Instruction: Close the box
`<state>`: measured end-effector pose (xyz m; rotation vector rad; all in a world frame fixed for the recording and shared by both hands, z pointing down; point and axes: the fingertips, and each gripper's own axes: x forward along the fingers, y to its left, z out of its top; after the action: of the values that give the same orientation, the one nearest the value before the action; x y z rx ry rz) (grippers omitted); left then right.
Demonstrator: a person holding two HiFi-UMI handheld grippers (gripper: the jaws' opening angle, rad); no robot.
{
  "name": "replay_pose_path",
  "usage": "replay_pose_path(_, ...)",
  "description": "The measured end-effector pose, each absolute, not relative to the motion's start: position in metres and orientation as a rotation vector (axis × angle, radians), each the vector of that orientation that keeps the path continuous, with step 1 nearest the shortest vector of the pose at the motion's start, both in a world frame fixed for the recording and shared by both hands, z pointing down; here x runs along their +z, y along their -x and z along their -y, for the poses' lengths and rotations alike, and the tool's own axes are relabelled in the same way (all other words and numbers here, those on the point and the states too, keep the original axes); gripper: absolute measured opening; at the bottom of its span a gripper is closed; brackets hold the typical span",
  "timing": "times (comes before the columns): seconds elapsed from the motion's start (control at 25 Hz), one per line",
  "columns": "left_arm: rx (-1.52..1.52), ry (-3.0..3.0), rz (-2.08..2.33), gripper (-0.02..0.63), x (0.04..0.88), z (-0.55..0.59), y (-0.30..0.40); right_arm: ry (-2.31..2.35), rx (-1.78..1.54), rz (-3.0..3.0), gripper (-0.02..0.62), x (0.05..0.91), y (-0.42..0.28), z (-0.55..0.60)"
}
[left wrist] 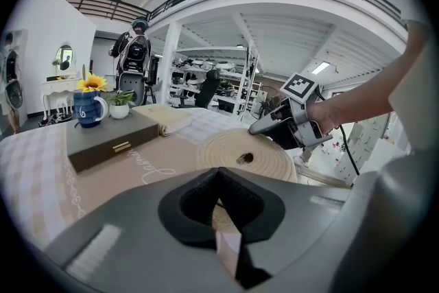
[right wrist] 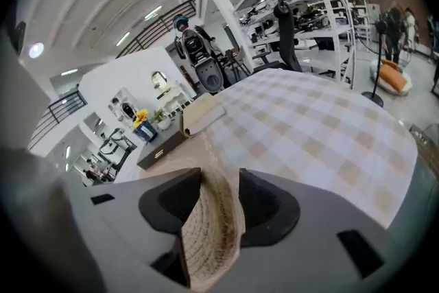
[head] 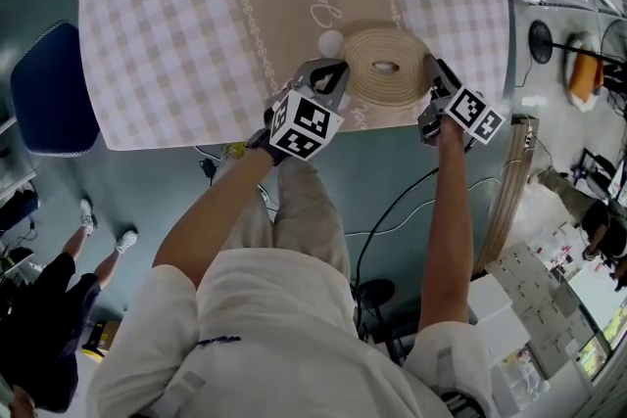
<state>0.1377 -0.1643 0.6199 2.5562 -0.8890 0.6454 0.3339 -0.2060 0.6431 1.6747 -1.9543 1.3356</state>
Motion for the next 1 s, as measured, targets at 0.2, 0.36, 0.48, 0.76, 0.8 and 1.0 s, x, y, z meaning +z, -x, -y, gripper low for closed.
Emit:
replay_pose_path(0.2,0.658,-2.556,0.861,0.002,0.621,0.166,-0.138,-1.688,1.415,1.889,0.181,0.656,-0.334,0.204)
replay_pose_path(0.36,0.680,-2.552,0.849,0.002,0.621,0.167,-0.138,-1.678,1.375,1.865,0.179,0.655,-0.333,0.205)
replay_pose_path(0.48,0.665,-2.563,0.864,0.002,0.609,0.166,-0.130,-1.694,1.352,1.882,0.196,0.641,-0.332,0.203)
replay_pose_path(0.76,0.592,-2.582,0.893,0.002,0.555,0.137,-0.069,-1.820,1.200,2.016,0.193,0.560,-0.311,0.160)
replay_pose_path(0.8,0.583,-2.600,0.888,0.002,0.543,0.133,-0.061,-1.832,1.169,2.041,0.183,0.546,-0.303,0.149)
replay_pose_path(1.0,0.511,-2.743,0.854,0.002,0.473,0.117,-0.027,-1.929,0.970,2.161,0.158,0.473,-0.258,0.095)
